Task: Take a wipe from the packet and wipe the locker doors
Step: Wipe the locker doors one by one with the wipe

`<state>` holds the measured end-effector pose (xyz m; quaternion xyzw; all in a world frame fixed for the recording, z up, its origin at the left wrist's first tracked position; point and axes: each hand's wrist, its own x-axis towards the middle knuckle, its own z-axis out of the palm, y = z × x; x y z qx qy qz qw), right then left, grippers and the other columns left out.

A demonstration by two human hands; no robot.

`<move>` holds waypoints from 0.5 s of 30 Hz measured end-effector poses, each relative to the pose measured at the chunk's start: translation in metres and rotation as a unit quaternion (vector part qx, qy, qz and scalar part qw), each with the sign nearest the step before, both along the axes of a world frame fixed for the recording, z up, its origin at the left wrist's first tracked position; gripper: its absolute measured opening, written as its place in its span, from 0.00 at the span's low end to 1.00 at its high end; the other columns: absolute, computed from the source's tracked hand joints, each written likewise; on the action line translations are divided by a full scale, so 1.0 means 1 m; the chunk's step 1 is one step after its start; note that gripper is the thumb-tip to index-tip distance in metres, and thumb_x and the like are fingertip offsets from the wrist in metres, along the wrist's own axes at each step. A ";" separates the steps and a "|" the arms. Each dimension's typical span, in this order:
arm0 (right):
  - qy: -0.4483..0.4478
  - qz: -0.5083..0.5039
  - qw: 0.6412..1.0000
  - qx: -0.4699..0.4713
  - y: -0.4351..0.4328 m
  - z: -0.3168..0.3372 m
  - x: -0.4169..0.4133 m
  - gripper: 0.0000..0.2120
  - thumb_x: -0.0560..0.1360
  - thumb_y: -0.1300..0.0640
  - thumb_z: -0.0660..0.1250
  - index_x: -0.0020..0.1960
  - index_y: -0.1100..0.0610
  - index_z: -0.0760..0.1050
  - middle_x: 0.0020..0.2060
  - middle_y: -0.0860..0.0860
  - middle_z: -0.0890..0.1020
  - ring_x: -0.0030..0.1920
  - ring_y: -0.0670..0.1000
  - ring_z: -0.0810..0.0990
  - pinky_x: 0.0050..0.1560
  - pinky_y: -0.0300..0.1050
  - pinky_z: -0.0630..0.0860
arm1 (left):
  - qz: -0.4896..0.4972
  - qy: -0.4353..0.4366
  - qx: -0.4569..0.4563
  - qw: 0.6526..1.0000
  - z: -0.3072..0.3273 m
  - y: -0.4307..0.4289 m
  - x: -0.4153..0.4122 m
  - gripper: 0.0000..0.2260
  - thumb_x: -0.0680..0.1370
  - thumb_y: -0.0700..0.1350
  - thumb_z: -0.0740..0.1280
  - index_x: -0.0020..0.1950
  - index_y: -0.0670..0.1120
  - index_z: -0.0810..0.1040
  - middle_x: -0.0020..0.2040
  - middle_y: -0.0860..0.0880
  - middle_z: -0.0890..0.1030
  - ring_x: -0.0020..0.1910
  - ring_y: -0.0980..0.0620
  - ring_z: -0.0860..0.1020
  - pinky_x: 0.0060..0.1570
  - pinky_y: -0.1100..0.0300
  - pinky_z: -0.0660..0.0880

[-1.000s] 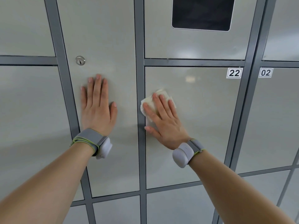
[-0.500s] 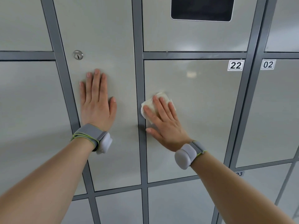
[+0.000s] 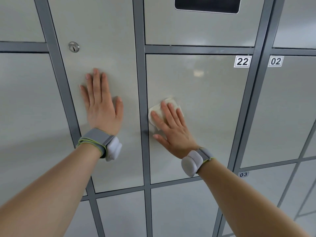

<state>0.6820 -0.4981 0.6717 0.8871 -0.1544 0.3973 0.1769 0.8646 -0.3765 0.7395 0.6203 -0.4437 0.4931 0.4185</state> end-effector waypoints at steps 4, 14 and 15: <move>-0.072 -0.018 0.997 0.023 -0.009 0.023 -0.010 0.30 0.80 0.39 0.44 0.76 0.53 0.55 0.76 0.59 0.49 0.76 0.58 0.44 0.75 0.52 0.40 | -0.018 -0.005 0.021 1.000 -0.022 -0.007 -0.015 0.28 0.76 0.44 0.56 0.73 0.32 0.58 0.74 0.34 0.58 0.74 0.37 0.52 0.73 0.50 0.40; -0.006 -0.031 0.999 0.015 -0.017 -0.002 -0.024 0.32 0.79 0.37 0.42 0.77 0.54 0.51 0.75 0.59 0.46 0.75 0.58 0.42 0.74 0.55 0.39 | 0.004 0.020 0.003 1.000 -0.038 -0.026 -0.029 0.28 0.76 0.44 0.57 0.74 0.33 0.57 0.74 0.35 0.58 0.74 0.38 0.52 0.73 0.50 0.37; 0.000 -0.027 1.000 0.011 -0.019 -0.004 -0.028 0.32 0.79 0.37 0.42 0.77 0.53 0.52 0.76 0.59 0.47 0.76 0.57 0.42 0.74 0.55 0.40 | 0.008 0.015 0.000 1.000 -0.039 -0.027 -0.028 0.28 0.76 0.43 0.57 0.74 0.32 0.57 0.74 0.34 0.58 0.74 0.38 0.52 0.73 0.50 0.37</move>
